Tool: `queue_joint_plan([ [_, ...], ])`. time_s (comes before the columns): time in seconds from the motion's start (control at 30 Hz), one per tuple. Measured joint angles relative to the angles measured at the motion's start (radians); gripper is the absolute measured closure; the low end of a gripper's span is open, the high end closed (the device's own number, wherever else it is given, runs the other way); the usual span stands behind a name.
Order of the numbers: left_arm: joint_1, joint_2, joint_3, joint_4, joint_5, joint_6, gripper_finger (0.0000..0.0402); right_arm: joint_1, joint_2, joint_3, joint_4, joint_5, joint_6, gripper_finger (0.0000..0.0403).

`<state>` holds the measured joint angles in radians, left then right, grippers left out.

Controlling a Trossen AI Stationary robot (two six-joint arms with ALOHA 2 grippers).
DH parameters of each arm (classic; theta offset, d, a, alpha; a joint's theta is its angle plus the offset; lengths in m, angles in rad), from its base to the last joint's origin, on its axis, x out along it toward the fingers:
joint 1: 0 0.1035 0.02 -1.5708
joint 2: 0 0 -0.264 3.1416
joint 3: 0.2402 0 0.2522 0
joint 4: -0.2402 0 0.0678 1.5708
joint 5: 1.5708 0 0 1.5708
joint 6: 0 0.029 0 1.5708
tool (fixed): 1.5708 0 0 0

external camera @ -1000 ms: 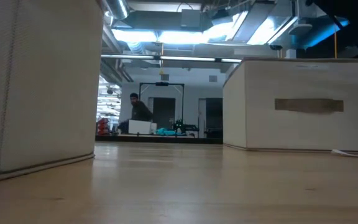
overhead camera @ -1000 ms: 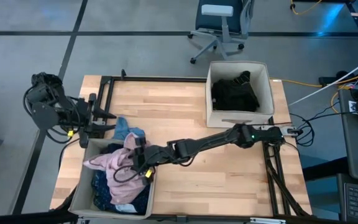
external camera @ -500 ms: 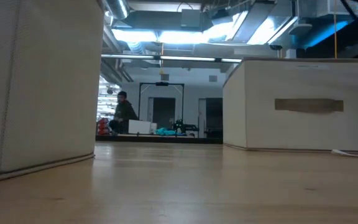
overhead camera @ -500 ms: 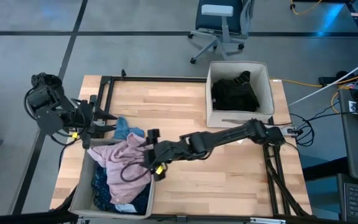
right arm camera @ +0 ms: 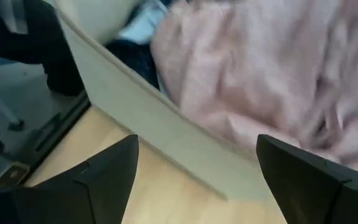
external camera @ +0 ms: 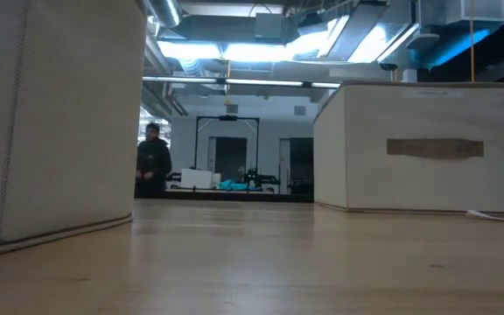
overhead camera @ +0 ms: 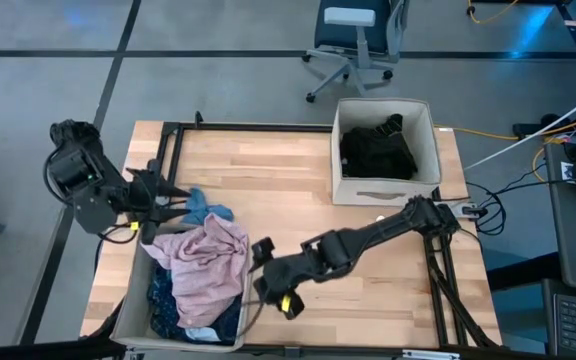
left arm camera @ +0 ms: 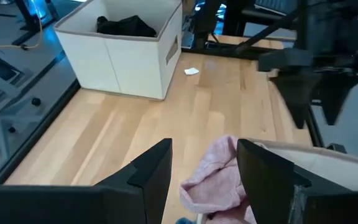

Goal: Sort clothes
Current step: Adjust the bottom white laundry organizer on the table

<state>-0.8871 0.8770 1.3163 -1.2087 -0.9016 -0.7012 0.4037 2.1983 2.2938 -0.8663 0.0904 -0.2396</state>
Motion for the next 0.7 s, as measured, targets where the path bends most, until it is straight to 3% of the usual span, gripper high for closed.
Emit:
queue_joint_plan([
  [0.33, 0.0, 0.035, 0.0, -0.008, 0.0, -0.075, 0.0231, 0.008, 0.025, -0.088, 0.207, 0.011, -0.114, 0.0104],
  [0.7, 0.0, 0.084, 0.0, -0.013, 0.001, -0.082, 0.0231, 0.003, 0.084, -0.092, 0.212, 0.002, -0.14, 0.0178],
])
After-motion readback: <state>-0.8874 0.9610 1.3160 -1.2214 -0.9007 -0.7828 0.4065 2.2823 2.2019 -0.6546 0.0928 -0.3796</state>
